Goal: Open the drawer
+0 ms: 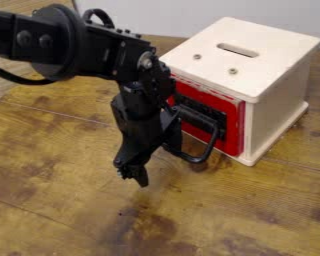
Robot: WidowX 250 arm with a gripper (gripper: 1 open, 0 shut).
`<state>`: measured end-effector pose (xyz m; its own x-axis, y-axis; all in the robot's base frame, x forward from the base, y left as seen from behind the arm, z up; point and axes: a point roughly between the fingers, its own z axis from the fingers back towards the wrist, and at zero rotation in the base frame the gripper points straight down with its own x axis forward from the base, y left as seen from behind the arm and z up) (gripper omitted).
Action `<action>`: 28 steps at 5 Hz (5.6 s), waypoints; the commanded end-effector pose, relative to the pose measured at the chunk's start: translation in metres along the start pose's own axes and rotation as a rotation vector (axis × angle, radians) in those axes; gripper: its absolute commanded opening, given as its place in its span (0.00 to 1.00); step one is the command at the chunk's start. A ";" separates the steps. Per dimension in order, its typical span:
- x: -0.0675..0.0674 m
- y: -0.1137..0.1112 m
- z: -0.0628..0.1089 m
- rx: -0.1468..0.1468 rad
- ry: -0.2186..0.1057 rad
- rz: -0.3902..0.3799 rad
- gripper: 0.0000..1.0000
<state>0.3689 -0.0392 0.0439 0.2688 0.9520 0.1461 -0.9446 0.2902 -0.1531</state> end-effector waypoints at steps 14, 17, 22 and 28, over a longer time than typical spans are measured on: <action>0.031 -0.003 0.013 0.097 -0.128 0.203 0.00; 0.033 -0.003 0.012 0.108 -0.144 0.228 0.00; 0.035 0.000 0.014 0.121 -0.165 0.268 0.00; 0.041 0.004 0.010 0.146 -0.197 0.320 0.00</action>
<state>0.3689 -0.0171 0.0430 -0.0082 0.9627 0.2704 -0.9991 0.0033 -0.0421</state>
